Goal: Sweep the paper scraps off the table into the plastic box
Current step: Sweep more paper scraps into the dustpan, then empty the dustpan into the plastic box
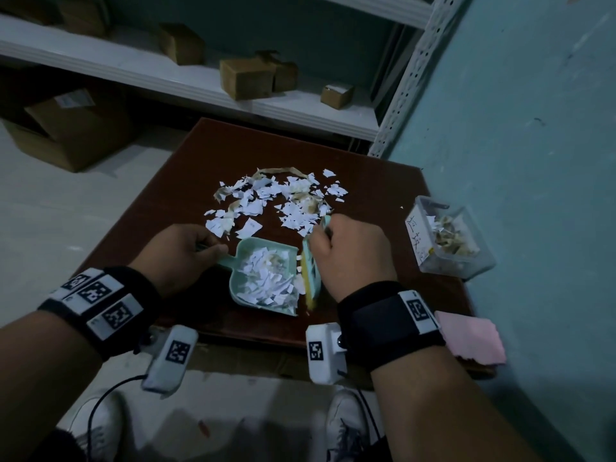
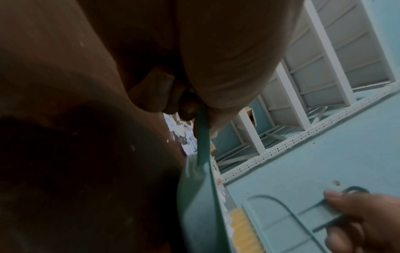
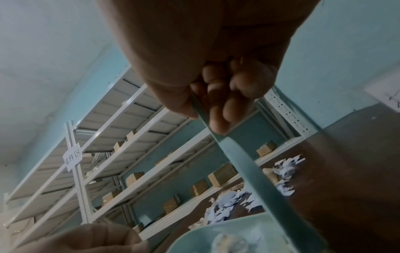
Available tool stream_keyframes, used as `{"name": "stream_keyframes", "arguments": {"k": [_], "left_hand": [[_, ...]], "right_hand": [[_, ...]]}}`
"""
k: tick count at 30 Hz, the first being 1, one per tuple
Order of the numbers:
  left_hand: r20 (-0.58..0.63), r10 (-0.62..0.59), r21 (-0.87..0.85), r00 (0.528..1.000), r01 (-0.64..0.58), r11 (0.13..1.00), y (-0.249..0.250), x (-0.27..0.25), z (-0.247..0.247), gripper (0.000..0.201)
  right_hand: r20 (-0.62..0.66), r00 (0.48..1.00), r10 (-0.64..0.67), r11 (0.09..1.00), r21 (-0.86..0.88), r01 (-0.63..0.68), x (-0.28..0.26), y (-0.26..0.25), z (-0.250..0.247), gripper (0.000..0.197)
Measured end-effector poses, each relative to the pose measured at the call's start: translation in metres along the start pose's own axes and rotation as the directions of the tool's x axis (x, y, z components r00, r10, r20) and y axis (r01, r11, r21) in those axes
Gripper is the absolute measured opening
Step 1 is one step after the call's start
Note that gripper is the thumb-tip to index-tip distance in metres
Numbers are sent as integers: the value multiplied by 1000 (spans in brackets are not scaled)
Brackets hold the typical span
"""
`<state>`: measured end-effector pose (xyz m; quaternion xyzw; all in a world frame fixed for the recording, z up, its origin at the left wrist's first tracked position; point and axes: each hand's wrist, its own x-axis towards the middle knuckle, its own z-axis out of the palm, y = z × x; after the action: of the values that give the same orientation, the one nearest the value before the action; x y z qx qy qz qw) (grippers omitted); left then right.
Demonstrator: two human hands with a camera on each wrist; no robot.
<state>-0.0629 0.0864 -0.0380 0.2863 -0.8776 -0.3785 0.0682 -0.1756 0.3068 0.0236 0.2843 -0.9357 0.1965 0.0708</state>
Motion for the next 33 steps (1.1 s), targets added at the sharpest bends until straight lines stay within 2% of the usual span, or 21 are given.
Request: {"name": "stream_keyframes", "arguments": {"k": [7, 13, 17, 20, 22, 26, 29, 33], "left_hand": [[42, -84, -177, 996, 90, 980, 7, 6, 11, 22], [46, -93, -337, 995, 103, 936, 16, 10, 24, 24], [38, -86, -436, 996, 94, 895, 28, 17, 29, 24], [51, -72, -543, 996, 88, 835, 46, 28, 34, 26], [65, -42, -603, 997, 72, 795, 68, 40, 40, 26], [32, 38, -606, 999, -11, 795, 120, 66, 52, 27], [26, 99, -539, 995, -70, 839, 168, 85, 64, 29], [15, 159, -391, 987, -140, 909, 233, 101, 83, 28]], "right_hand": [[-101, 994, -41, 992, 117, 53, 9, 0, -7, 43], [-252, 966, 56, 978, 209, -2, 25, 36, -38, 38], [-400, 896, 194, 935, 350, -47, 27, 64, -69, 34], [-544, 789, 286, 924, 375, -77, 27, 91, -93, 36], [-594, 716, 366, 903, 413, -119, 27, 112, -106, 38], [-660, 609, 439, 878, 458, -137, 25, 143, -119, 46], [-665, 584, 465, 872, 457, -174, 23, 157, -124, 43], [-633, 597, 492, 865, 429, -258, 21, 173, -131, 42]]}}
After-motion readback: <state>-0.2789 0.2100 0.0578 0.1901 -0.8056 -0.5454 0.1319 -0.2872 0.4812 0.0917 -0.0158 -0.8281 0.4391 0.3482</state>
